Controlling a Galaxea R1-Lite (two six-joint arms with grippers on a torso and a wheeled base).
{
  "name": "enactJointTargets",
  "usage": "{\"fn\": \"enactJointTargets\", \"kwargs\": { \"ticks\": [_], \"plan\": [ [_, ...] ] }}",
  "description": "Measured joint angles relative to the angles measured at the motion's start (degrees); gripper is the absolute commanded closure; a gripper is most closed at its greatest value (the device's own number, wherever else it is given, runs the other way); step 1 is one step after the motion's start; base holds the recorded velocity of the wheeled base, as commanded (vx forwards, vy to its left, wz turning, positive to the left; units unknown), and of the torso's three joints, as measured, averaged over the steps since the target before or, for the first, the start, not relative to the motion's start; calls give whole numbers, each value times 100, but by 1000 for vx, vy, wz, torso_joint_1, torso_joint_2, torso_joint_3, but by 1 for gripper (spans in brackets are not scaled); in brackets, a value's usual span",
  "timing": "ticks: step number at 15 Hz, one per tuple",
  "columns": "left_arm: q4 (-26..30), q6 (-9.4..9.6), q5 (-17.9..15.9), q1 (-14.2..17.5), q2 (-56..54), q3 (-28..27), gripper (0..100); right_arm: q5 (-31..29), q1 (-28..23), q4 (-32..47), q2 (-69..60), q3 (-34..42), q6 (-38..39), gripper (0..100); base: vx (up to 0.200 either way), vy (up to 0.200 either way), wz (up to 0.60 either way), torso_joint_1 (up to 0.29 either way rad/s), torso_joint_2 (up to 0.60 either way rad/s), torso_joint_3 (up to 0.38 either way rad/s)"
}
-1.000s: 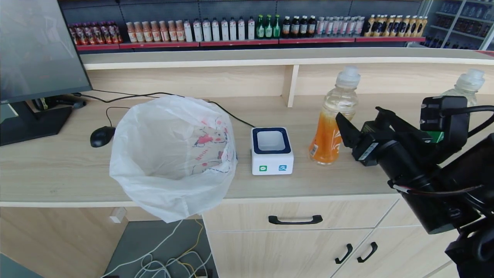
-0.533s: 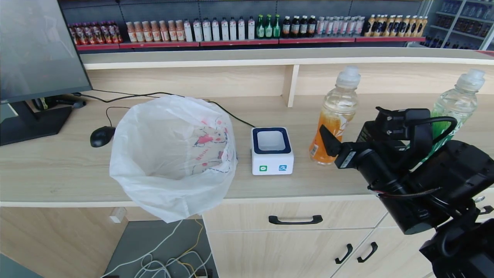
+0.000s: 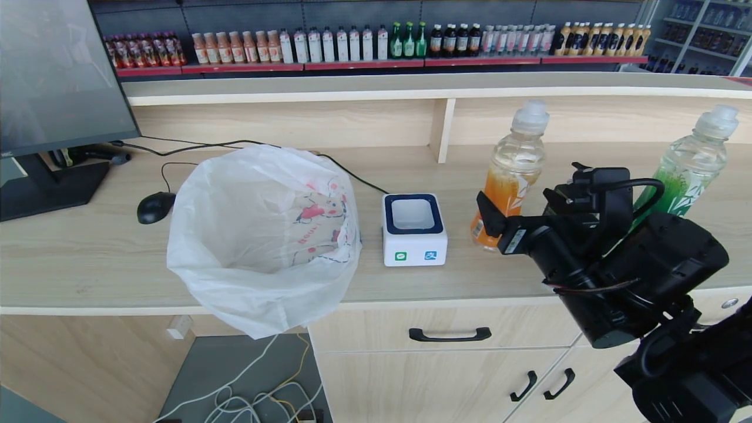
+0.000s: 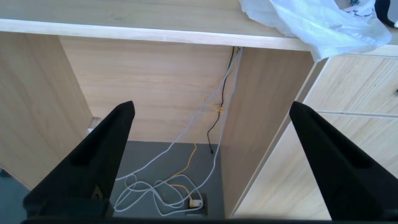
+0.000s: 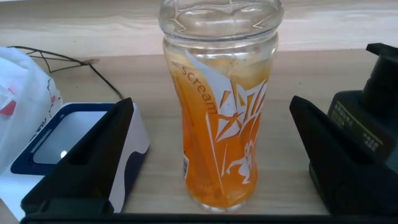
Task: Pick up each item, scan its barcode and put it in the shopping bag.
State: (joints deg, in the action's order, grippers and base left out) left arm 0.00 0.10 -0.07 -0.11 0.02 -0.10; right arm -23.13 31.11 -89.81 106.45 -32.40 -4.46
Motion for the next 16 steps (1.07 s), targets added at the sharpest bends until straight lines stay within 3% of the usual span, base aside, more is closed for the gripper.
{"fn": "enactJointTargets", "kwargs": {
  "ticks": [16],
  "plan": [
    [0, 0, 7, 0, 0, 0, 0, 2, -284, 9, 680, -885, -71, 0, 0, 0, 0, 0, 0, 0]
  ]
}}
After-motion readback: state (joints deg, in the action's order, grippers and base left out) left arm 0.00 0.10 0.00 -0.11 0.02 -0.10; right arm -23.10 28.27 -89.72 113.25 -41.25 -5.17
